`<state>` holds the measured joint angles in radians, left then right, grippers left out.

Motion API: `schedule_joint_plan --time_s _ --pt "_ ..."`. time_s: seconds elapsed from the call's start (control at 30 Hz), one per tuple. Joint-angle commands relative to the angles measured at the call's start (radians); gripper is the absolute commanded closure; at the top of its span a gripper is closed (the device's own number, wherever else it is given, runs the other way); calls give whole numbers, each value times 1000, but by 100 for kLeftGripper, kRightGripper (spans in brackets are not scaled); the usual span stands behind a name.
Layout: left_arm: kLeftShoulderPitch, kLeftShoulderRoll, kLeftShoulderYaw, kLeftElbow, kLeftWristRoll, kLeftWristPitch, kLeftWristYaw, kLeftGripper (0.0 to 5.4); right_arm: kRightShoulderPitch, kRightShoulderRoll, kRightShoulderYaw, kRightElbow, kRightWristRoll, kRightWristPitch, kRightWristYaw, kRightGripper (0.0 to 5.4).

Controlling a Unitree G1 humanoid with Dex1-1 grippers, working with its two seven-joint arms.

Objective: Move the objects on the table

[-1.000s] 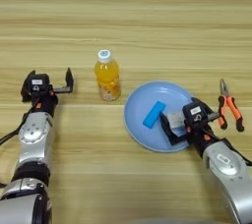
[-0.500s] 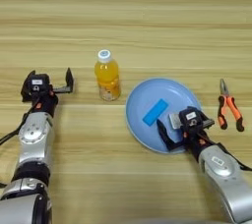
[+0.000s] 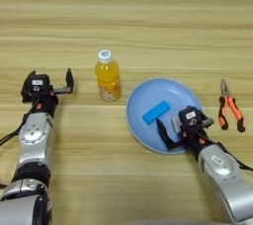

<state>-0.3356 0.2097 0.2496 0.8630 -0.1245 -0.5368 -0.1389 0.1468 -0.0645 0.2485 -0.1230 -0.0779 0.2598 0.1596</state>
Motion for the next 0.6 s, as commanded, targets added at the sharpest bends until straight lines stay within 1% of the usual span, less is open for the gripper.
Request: schedule_joint_plan --time_s 0.03,0.33,0.6 --pt "0 -1 -2 5 2 -9 4 2 23 -12 3 -27 -11 26 -3 0" --pt "-1 -5 -3 9 2 -11 6 2 69 -33 13 -142 -29 74 -1 0" --pt "2 -11 -6 7 3 -14 10 2 86 -45 24 -181 -33 116 1 0"
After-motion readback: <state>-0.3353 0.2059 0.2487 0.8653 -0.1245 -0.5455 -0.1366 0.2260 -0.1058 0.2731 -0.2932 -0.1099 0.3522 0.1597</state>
